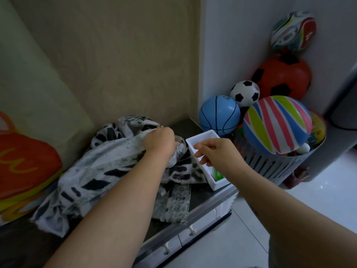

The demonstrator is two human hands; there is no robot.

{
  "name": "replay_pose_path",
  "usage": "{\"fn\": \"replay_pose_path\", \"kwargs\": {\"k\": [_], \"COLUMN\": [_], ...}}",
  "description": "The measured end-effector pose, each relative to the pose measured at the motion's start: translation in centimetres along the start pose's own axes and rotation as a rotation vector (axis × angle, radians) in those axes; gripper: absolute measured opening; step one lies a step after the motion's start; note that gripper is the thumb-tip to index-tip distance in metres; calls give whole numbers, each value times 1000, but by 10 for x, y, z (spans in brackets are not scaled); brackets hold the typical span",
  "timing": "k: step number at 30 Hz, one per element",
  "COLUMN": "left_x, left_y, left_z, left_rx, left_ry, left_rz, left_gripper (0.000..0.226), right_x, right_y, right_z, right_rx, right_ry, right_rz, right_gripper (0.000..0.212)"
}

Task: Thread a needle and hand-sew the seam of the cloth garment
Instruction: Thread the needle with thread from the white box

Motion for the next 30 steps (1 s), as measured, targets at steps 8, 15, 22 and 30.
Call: {"fn": "replay_pose_path", "kwargs": {"k": [8, 15, 22, 30], "left_x": [-15, 40, 122, 154], "left_y": [0, 2, 18, 25], "left_z": [-11, 25, 17, -14], "left_rx": [159, 858, 1344, 1495], "left_ry": [-230, -51, -96, -129], "left_rz": [73, -30, 72, 102], "left_gripper": [17, 17, 18, 18], "right_x": [-13, 0, 41, 68], "right_y": [9, -5, -16, -5], "right_z": [0, 3, 6, -1], "right_rx": [-5, -6, 91, 302], "right_ry": [-21, -7, 28, -19], "right_rz": [-28, 34, 162, 214], "right_gripper": [13, 15, 16, 14]}}
Point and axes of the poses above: each hand's wrist, its own x-axis away from the middle knuckle, its own z-axis out of the back of the hand, y = z × x, the point moved 7 cm from there along -x, towards the middle knuckle, and after that the axes turned 7 degrees about -x, right-handed, at the moved point
